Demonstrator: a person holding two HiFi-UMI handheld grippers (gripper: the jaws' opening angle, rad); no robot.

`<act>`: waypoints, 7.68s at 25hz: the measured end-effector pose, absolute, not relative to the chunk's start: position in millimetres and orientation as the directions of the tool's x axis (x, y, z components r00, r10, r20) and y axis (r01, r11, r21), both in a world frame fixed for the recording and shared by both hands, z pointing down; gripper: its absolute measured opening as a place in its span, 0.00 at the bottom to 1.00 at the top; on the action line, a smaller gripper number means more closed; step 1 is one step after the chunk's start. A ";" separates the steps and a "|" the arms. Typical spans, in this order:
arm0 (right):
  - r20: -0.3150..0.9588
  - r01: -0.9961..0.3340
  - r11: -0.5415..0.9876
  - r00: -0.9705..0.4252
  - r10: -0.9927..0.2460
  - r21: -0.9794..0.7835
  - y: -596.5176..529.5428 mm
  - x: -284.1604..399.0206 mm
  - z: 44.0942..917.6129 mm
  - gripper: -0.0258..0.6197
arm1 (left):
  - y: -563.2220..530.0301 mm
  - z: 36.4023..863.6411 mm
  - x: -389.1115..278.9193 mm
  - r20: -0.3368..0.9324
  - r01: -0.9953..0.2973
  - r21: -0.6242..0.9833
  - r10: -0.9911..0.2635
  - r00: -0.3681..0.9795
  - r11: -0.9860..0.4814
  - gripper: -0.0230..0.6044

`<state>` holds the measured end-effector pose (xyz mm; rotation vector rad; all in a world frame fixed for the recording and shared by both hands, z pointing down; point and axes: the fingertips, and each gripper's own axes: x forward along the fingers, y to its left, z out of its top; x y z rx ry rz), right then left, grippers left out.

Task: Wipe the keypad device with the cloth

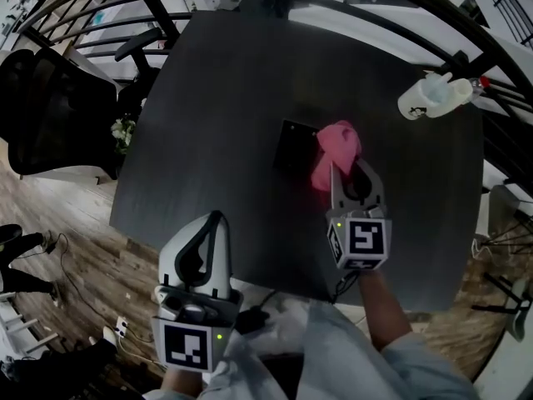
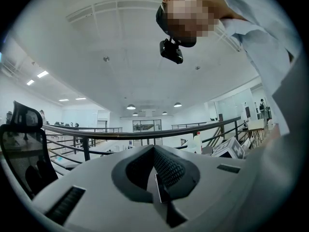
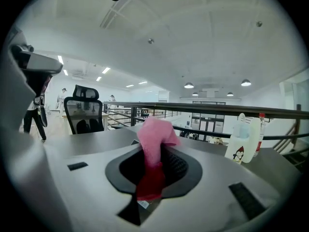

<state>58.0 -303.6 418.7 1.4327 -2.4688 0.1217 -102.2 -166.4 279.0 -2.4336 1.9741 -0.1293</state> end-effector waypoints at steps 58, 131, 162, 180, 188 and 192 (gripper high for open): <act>0.249 -0.845 0.529 -0.497 -0.831 0.076 -298.8 30.7 389.4 0.15 | -163.8 277.3 -124.8 0.032 -0.978 -0.032 -0.978 0.205 -0.206 0.04; 0.300 -0.974 0.226 -0.216 -0.929 0.000 -222.3 125.2 382.9 0.15 | -163.4 245.9 -87.6 -0.037 -0.906 -0.045 -0.905 0.423 -0.421 0.04; 0.116 -0.934 0.357 -0.356 -0.927 -0.012 -207.2 81.9 287.8 0.15 | -172.3 220.6 -88.9 -0.087 -0.896 -0.092 -0.893 0.441 -0.433 0.04; 0.115 -0.932 0.361 -0.360 -0.926 -0.012 -209.9 83.0 286.7 0.15 | -173.7 222.6 -85.8 -0.083 -0.891 -0.095 -0.889 0.451 -0.443 0.04; 0.127 -0.935 0.354 -0.353 -0.927 -0.013 -208.9 85.2 288.8 0.15 | -172.7 224.3 -86.7 -0.076 -0.892 -0.092 -0.890 0.450 -0.443 0.04; 0.130 -0.936 0.352 -0.351 -0.927 -0.018 -209.1 86.6 291.1 0.15 | -173.5 224.5 -85.8 -0.081 -0.892 -0.090 -0.889 0.450 -0.443 0.04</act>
